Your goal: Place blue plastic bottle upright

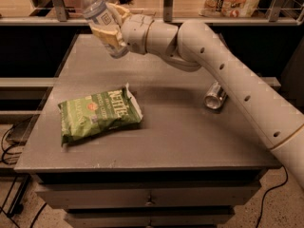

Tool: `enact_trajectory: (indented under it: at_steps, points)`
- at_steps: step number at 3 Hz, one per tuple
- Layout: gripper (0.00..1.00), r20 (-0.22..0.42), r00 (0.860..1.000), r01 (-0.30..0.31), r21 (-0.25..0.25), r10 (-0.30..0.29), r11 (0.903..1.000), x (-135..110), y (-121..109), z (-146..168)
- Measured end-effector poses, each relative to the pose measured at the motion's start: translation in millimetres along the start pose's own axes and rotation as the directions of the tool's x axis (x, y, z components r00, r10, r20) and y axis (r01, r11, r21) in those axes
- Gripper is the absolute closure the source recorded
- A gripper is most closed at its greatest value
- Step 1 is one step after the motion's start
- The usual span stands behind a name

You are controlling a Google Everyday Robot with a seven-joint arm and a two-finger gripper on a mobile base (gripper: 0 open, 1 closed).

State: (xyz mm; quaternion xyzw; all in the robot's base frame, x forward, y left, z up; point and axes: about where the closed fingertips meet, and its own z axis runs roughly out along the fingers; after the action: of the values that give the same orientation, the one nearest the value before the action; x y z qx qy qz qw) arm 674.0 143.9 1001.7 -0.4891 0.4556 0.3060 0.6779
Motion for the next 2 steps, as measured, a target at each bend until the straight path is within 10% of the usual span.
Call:
enact_trajectory:
  at_steps: [2]
  points:
    - [1.00, -0.101, 0.988, 0.111, -0.070, -0.118, 0.9913, -4.2, -11.0, -14.4]
